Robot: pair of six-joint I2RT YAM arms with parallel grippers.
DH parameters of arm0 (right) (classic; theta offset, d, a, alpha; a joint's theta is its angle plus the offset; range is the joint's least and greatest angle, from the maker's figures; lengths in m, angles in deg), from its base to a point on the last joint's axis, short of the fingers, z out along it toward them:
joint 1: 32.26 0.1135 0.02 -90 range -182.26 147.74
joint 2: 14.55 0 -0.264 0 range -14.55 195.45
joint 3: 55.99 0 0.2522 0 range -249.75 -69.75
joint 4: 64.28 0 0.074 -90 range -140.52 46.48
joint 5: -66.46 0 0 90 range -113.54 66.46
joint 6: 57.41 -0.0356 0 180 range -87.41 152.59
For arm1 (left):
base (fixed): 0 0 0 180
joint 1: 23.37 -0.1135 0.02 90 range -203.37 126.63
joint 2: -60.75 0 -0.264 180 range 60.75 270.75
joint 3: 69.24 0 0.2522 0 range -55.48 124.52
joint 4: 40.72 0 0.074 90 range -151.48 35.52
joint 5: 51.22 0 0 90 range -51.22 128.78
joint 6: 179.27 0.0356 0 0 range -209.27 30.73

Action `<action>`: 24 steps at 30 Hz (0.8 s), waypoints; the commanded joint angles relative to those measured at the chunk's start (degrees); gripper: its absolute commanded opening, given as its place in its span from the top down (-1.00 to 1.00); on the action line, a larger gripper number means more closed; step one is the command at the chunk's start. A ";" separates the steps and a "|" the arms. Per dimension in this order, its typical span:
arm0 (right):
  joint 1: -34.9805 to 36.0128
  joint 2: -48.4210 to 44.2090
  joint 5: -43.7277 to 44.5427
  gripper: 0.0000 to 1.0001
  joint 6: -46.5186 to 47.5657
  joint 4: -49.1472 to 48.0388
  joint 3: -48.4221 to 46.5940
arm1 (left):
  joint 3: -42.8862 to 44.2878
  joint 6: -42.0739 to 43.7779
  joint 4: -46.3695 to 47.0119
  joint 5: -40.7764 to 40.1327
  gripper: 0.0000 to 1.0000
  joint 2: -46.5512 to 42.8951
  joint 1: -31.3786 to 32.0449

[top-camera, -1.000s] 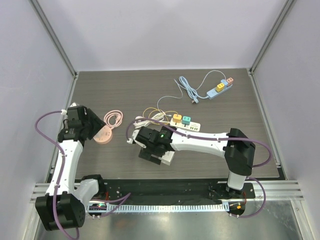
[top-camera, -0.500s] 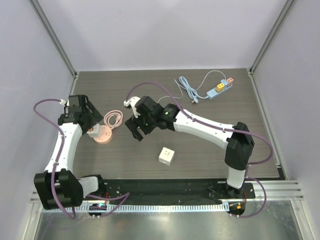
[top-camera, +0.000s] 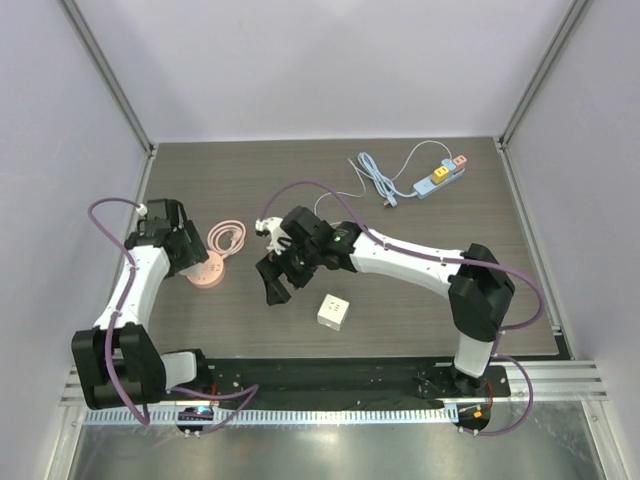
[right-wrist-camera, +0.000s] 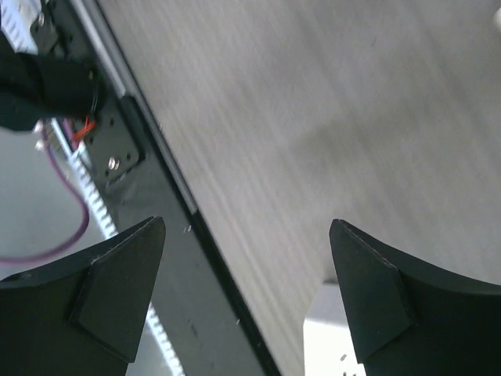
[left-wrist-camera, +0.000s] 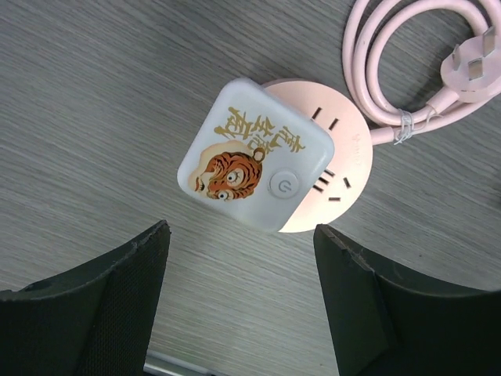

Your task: Pull the plug off the socket

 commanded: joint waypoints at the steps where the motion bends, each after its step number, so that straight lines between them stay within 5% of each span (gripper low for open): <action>1: -0.59 -6.53 -7.35 -0.83 -3.12 -5.92 5.22 | 2.67 5.90 0.12 0.77 -0.50 2.03 0.20; 24: -0.59 -11.29 -12.29 -0.83 -5.14 -10.50 11.48 | 7.07 14.78 3.72 3.67 -0.53 11.17 0.11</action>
